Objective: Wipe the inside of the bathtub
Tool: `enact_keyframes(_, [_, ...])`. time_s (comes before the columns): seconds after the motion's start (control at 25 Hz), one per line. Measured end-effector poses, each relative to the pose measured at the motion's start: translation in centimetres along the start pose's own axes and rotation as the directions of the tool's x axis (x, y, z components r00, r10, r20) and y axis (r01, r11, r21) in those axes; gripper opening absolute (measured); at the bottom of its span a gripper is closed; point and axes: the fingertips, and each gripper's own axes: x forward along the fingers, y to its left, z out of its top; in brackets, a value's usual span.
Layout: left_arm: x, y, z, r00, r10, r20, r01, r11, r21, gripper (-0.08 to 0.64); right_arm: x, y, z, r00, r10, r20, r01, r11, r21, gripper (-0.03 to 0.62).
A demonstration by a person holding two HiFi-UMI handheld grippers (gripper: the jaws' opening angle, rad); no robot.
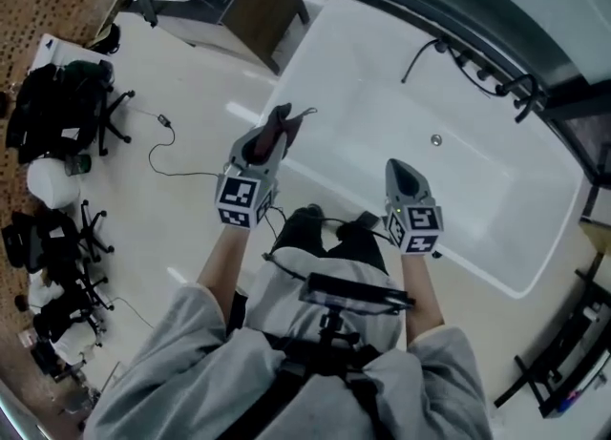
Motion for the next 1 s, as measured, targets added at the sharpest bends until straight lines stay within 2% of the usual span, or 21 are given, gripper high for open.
enact_keyframes(0.2, [-2.9,0.0,0.6,0.998,-0.061,0.025,0.061,0.998,-0.008,0.098,-2.2,3.1,1.1,0.998,-0.055,0.02,0.055,0.999,0.001,0.006])
enact_keyframes(0.44, [-5.3,-0.5,-1.3,0.994,-0.111,0.02,0.11,0.994,0.019,0.098,-4.0,6.0,0.8,0.993,-0.115,0.035,0.115,0.993,0.021,0.006])
enact_keyframes(0.6, [-7.4,1.0,-3.5,0.992,-0.128,0.022,0.128,0.992,-0.012,0.098,-5.0,7.8,-0.7,0.986,-0.166,0.033,0.165,0.986,0.031,0.006])
enact_keyframes(0.76, [-8.5,1.8,-5.4,0.99,-0.144,0.003,0.144,0.989,-0.006,0.098,-7.1,7.5,-2.0,0.97,-0.243,0.022,0.241,0.969,0.061,0.006])
enact_keyframes(1.0, [-9.2,-0.2,-4.2,0.99,-0.137,0.036,0.139,0.99,-0.031,0.098,-11.4,4.5,-4.2,0.951,-0.309,0.002,0.308,0.947,0.091,0.006])
